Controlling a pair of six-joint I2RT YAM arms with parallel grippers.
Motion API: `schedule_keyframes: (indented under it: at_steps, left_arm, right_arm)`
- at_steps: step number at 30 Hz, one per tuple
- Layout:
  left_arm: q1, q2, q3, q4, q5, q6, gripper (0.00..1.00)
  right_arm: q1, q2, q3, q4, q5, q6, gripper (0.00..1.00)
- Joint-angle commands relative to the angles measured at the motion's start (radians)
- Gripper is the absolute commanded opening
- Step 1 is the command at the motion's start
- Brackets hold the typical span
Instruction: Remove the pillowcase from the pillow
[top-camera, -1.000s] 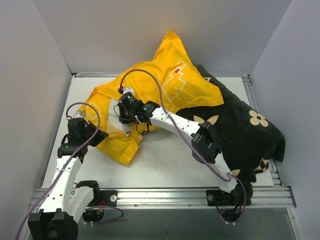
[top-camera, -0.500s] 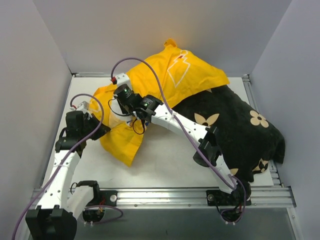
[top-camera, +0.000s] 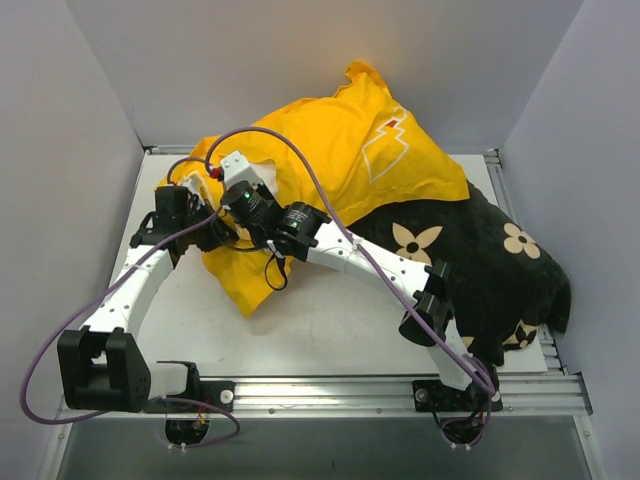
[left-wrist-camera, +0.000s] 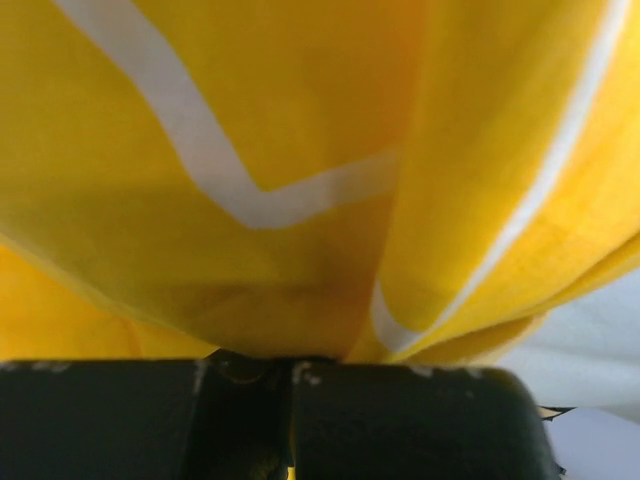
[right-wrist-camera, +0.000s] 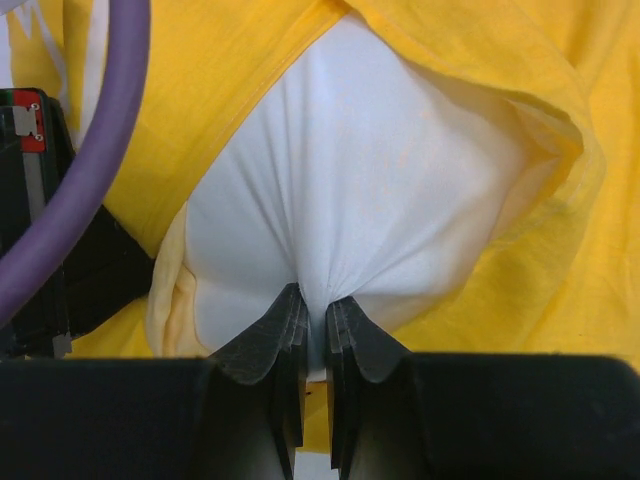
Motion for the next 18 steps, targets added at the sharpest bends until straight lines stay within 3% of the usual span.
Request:
schedule_keyframes:
  at_steps: [1, 3, 7, 8, 14, 18]
  left_arm:
    - [0.006, 0.058, 0.054, 0.036, -0.107, 0.019, 0.00]
    - [0.009, 0.043, 0.061, 0.017, -0.136, 0.035, 0.00]
    - [0.009, -0.026, 0.020, -0.038, -0.189, 0.043, 0.00]
    - [0.008, -0.063, -0.015, -0.052, -0.203, 0.033, 0.00]
    - [0.012, -0.219, -0.153, -0.139, -0.353, -0.020, 0.00]
    - [0.012, -0.305, -0.181, -0.144, -0.291, -0.033, 0.05]
  right_arm:
    - [0.020, -0.111, 0.064, 0.164, 0.110, -0.063, 0.00]
    - [-0.012, -0.099, 0.054, 0.132, 0.026, 0.023, 0.00]
    - [-0.125, -0.066, 0.006, 0.136, -0.346, 0.207, 0.00]
    - [-0.174, -0.050, 0.014, 0.140, -0.540, 0.235, 0.00]
    - [-0.207, 0.102, 0.119, 0.151, -0.775, 0.276, 0.00]
    - [-0.225, 0.161, 0.112, 0.197, -0.839, 0.332, 0.00]
